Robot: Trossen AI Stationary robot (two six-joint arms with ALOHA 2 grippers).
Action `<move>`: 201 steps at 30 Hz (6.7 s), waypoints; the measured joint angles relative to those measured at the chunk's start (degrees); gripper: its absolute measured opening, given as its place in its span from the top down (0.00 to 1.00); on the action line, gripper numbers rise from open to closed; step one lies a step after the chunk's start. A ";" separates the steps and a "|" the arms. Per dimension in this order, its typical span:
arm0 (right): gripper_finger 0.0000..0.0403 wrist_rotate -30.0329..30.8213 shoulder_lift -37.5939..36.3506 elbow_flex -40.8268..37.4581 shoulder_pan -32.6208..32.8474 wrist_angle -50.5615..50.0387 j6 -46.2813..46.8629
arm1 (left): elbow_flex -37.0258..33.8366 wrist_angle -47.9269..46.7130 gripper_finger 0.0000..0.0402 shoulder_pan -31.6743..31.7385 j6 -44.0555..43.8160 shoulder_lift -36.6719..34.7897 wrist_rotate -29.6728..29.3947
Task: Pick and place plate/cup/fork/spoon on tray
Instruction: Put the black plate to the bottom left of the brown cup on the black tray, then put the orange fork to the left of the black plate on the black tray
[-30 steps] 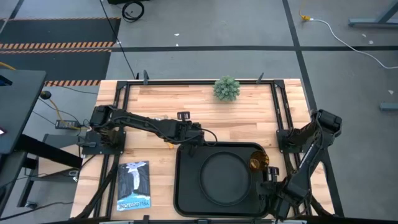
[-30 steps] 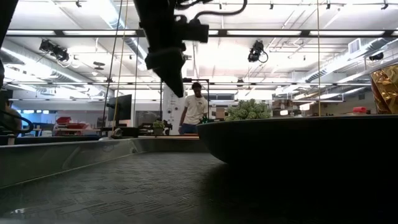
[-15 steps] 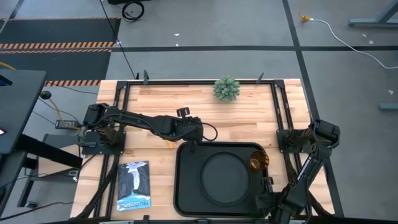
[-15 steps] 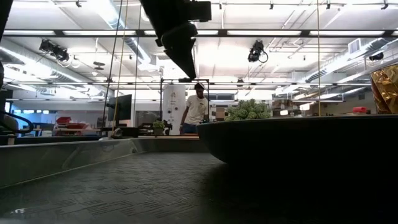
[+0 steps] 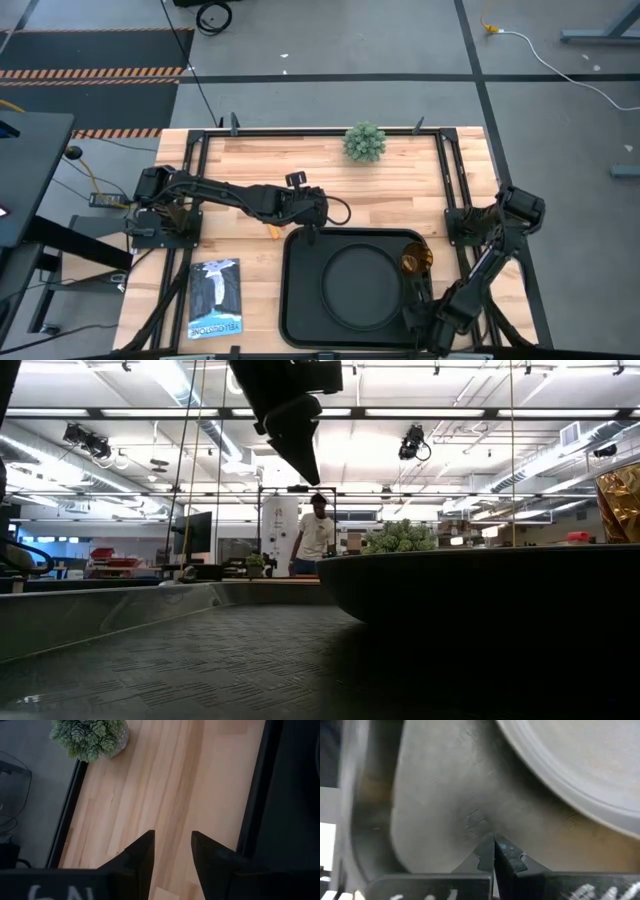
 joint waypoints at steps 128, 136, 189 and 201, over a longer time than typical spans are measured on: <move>0.99 41.24 -35.67 -4.75 -4.45 -19.24 -22.15 | -9.14 23.72 0.78 -12.09 -29.80 12.44 30.03; 0.99 39.91 -35.64 -4.75 -4.45 -18.02 -22.18 | -9.09 26.64 0.78 -12.13 -27.53 12.89 29.97; 0.99 66.32 -38.72 -12.93 -9.98 -10.42 -30.55 | -9.11 -2.42 0.78 -11.28 -67.77 0.52 -11.62; 0.99 48.47 -47.71 -22.43 -9.58 11.23 -47.79 | -9.27 -2.63 0.72 -7.21 -67.69 2.20 -6.01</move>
